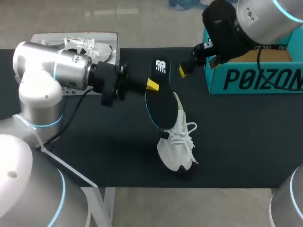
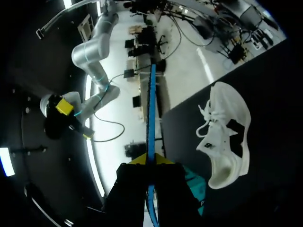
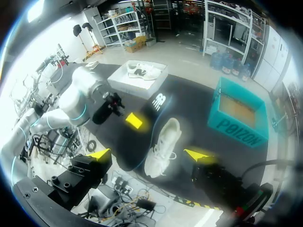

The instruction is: Take the shoe out of the shoebox, open the shoe tongue, remove and reinsert the insole, then place the shoe into the shoebox

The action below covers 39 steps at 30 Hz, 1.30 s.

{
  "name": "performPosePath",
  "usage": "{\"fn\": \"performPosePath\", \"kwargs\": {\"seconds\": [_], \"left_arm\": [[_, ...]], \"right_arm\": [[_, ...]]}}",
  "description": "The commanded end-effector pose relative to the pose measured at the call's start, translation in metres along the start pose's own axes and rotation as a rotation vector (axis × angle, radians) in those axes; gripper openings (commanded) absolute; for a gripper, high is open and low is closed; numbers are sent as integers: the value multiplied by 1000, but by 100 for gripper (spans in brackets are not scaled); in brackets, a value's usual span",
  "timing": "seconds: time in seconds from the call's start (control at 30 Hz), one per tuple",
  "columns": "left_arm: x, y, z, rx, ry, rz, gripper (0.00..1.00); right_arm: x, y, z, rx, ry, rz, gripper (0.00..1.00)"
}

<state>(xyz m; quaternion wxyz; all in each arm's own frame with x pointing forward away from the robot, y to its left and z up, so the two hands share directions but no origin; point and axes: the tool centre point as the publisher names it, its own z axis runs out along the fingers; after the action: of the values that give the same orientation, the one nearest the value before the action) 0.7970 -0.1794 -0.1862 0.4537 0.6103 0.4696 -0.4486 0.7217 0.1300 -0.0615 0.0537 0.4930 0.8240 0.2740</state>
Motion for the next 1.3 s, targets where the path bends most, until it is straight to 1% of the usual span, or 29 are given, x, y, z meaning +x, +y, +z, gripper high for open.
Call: {"fn": "performPosePath", "kwargs": {"seconds": [0.03,0.07,0.13,0.2,0.33,0.47,0.67,0.93,1.1,1.3], "left_arm": [[9,-16,-6,-71,27,293,0],[11,-18,-8,-86,31,317,0],[15,-20,-11,-90,49,361,0],[18,-21,-12,-113,44,383,0],[23,-17,-15,-126,43,409,0],[22,-8,-18,-139,37,410,0],[15,14,-18,-132,38,415,0],[22,44,-21,-105,74,422,0],[21,53,-22,-124,54,419,0],[21,53,-22,-124,54,419,0]], "right_arm": [[0,0,2,0,1,1,100],[0,0,2,0,1,1,100],[0,0,2,0,1,1,100],[0,0,2,0,1,1,100],[0,0,2,0,1,1,100],[0,0,2,0,1,1,100],[0,0,2,0,1,1,100],[0,0,2,0,1,1,100],[0,0,2,0,1,1,100],[0,0,2,0,1,1,100]]}}
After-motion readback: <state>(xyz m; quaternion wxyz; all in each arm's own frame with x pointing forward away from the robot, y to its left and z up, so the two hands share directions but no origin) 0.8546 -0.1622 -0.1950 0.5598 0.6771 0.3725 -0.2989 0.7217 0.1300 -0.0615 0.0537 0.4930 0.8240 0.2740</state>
